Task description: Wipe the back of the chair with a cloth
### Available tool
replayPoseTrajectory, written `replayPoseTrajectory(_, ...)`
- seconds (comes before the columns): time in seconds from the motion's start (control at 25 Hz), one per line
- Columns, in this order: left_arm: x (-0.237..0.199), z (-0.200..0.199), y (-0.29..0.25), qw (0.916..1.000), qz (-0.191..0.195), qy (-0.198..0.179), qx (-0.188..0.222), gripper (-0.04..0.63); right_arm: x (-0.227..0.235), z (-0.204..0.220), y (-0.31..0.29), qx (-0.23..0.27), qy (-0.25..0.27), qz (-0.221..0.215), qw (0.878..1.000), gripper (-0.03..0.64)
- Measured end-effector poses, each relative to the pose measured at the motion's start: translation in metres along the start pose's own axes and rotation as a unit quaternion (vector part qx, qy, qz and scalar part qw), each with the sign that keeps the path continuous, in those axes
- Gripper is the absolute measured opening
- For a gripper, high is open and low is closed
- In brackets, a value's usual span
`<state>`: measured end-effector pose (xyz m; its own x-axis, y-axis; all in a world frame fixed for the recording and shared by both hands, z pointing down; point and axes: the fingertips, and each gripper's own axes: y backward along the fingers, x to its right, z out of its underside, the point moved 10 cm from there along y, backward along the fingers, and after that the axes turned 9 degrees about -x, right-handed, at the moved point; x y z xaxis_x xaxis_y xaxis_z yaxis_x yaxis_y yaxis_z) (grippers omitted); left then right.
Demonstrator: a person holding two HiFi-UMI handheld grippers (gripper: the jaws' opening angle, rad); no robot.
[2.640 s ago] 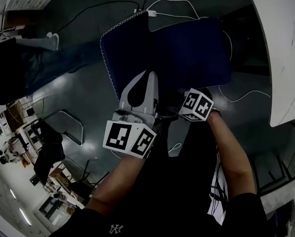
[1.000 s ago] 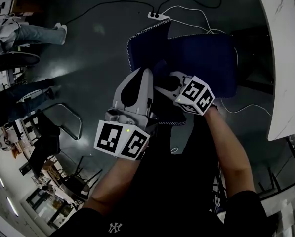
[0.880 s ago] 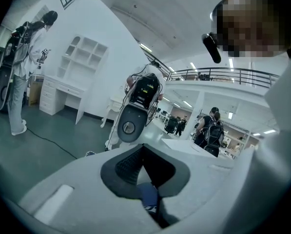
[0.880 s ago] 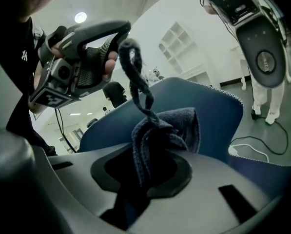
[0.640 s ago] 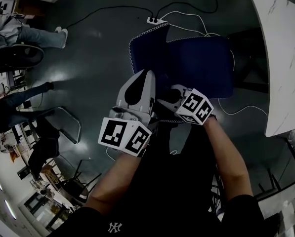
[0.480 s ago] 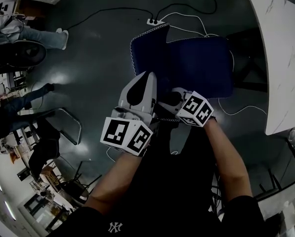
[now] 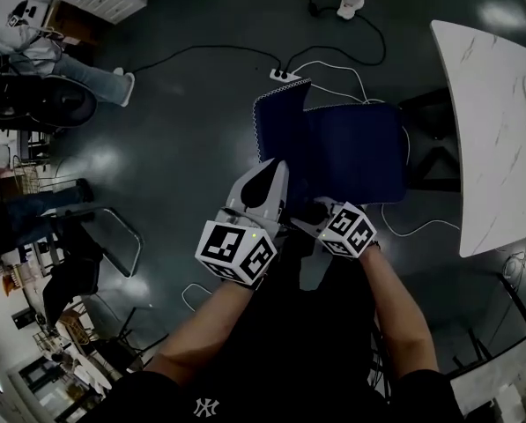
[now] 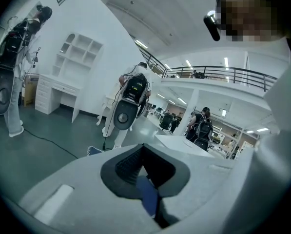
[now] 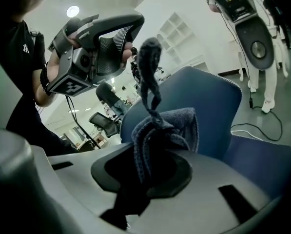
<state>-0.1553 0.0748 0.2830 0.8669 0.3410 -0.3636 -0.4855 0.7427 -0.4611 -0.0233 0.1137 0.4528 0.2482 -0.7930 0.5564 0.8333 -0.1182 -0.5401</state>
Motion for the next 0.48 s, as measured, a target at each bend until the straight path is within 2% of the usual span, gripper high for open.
replayPoseTrajectory(0.24, 0.007, -0.007, 0.009, 0.9999, 0.009, -0.003, 0.004, 0.008, -0.007, 0.002, 0.016, 0.010, -0.024, 0.015, 1.000, 0.089)
replayPoseTrajectory(0.48, 0.017, -0.023, 0.028, 0.9992, 0.034, -0.020, 0.005, 0.008, -0.036, -0.032, 0.064, 0.073, -0.031, 0.065, 0.995, 0.089)
